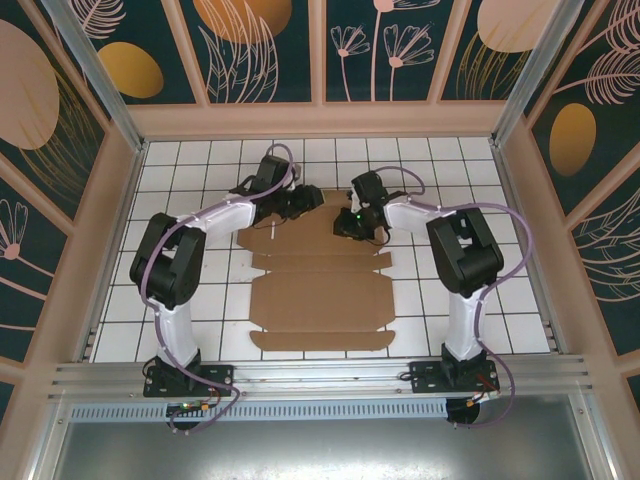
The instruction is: Fold the paper box
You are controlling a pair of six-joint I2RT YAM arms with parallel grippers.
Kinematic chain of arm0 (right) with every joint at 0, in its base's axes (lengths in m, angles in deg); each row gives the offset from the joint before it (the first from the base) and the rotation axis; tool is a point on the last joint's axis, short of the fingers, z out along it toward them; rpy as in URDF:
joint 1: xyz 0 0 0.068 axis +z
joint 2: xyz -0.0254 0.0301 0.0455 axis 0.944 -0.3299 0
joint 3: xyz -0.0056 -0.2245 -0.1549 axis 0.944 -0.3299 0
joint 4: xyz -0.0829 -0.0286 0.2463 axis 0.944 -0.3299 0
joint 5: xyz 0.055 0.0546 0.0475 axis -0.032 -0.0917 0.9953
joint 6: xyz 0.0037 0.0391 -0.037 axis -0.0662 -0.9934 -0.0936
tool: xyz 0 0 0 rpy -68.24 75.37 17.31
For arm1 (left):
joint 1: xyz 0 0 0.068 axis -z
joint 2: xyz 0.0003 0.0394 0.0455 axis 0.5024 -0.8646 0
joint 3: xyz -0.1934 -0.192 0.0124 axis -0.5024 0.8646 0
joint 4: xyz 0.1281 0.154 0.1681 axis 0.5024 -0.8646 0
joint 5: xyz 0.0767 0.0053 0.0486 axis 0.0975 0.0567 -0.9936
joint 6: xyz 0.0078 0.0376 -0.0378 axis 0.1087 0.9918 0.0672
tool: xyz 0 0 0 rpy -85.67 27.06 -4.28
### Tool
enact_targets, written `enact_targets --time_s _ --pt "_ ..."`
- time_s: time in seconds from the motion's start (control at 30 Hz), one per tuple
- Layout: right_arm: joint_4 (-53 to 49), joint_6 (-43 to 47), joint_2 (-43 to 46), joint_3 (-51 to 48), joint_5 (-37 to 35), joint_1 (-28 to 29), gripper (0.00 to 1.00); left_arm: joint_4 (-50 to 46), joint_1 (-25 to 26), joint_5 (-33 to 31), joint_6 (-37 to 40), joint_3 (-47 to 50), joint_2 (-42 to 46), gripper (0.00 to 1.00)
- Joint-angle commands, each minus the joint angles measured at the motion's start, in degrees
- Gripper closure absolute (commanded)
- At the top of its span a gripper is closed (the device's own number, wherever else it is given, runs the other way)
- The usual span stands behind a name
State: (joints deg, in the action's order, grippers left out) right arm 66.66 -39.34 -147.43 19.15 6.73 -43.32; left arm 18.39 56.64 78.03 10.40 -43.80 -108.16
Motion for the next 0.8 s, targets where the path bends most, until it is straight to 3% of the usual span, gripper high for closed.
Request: enact_targets --time_s 0.0,0.13,0.3,0.4,0.63,0.77 --pt "3.0 -3.6 8.2 0.4 4.5 -3.4 0.7 4.0 -0.9 -1.2 -2.7 1.6 -2.4 0.58" --pt "-1.7 -0.9 10.0 5.6 2.6 -6.8 0.57 5.1 -0.9 -1.7 -3.1 2.0 -6.2 0.62" --pt "-12.5 7.4 5.5 16.8 -11.6 -9.0 0.44 3.3 -0.9 -3.4 -1.2 1.2 -8.7 0.62" --pt "-16.8 11.0 0.3 22.7 -15.0 -9.9 0.39 2.5 -0.9 -3.7 -0.4 0.9 -10.0 0.62" --pt "-22.3 14.1 -10.8 32.7 -9.0 -12.6 0.24 1.8 -0.9 -4.1 0.4 0.9 -11.3 0.62" --pt "-24.4 13.9 -14.9 35.1 -6.0 -12.8 0.23 2.0 -0.9 -3.9 0.1 1.0 -11.4 0.63"
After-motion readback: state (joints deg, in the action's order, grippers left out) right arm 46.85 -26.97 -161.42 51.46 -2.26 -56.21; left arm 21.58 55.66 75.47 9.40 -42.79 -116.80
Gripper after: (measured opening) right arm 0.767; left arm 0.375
